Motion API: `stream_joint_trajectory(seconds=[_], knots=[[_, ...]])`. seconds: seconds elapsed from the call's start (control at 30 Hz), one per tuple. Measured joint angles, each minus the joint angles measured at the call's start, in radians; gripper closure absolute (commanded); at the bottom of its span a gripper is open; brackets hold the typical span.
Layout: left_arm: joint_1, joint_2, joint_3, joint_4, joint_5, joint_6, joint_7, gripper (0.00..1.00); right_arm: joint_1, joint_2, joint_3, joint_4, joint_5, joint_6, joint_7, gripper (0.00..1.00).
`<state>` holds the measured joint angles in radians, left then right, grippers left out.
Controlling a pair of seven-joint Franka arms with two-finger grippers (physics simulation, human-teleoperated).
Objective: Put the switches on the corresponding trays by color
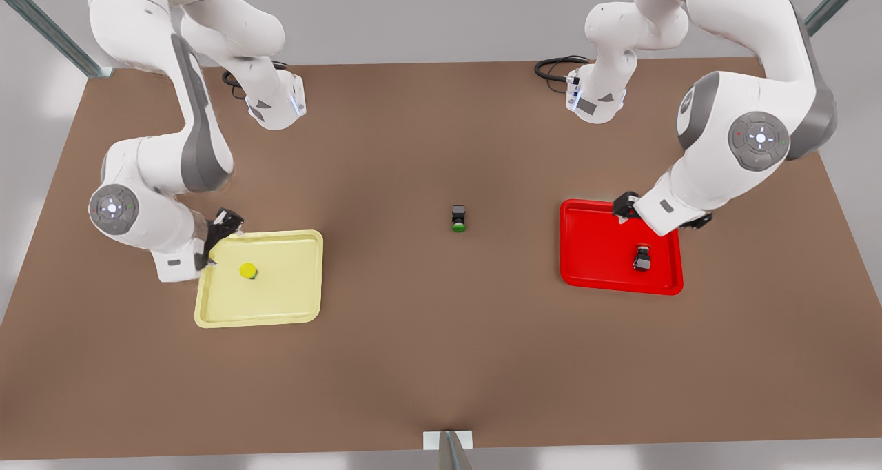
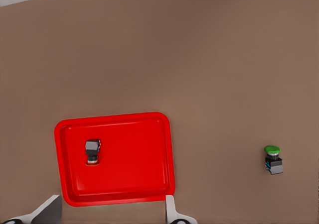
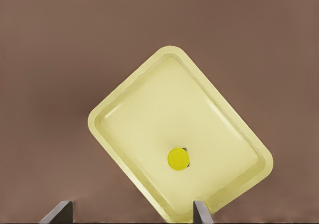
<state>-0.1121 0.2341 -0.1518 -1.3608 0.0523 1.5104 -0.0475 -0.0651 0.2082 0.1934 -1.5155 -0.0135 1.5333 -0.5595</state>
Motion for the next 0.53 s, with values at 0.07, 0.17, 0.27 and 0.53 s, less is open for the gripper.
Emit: stream_joint_trajectory(seconds=[0.07, 0.17, 0.27, 0.53], knots=[[0.0, -0.036, 0.011, -0.027, -0.001, 0.005, 0.0, 0.0, 0.04, -0.036, 0.006, 0.268, -0.105, -0.28, 0.507, 0.0], [0.012, -0.191, 0.102, -0.137, 0.0, 0.039, 0.016, 0.0, 0.049, -0.463, -0.055, -0.177, -0.052, -0.024, 0.55, 0.0], [0.084, -0.205, 0.111, -0.138, 0.0, -0.039, 0.003, 0.0, 0.047, -0.455, -0.074, -0.186, -0.036, -0.025, 0.55, 0.0], [-0.037, -0.153, 0.101, -0.123, -0.013, -0.004, 0.014, 0.0, 0.045, -0.46, -0.074, -0.189, -0.034, -0.035, 0.558, 0.0]])
